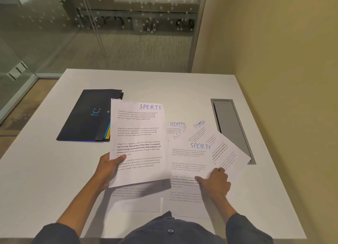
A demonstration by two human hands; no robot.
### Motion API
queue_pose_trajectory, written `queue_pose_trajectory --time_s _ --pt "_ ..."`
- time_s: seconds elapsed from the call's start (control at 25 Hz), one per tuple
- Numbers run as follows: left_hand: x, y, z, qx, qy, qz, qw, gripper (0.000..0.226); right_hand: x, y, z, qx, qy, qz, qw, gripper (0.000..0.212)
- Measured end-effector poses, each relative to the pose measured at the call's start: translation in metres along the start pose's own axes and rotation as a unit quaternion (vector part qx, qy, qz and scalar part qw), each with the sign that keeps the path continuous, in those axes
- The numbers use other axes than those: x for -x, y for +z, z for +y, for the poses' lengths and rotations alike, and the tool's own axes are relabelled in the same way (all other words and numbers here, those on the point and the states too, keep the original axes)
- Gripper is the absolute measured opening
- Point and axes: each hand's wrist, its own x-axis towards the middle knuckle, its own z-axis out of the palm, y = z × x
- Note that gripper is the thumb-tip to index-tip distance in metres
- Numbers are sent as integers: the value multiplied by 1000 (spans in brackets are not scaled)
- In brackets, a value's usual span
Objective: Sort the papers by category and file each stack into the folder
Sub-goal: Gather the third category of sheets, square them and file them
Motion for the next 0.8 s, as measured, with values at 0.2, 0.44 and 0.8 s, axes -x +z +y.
queue_pose_trajectory --time_s 0.2,0.44,0.8 --pt "6 4 2 -10 5 6 1000 25 -6 -2 -1 -13 16 10 1000 74" --pt "6 9 1 -24 10 9 1000 24 -6 -10 -2 -311 -46 -8 949 34" --pt "3 15 0 -42 11 26 999 29 -20 -100 -7 -558 -105 29 822 16"
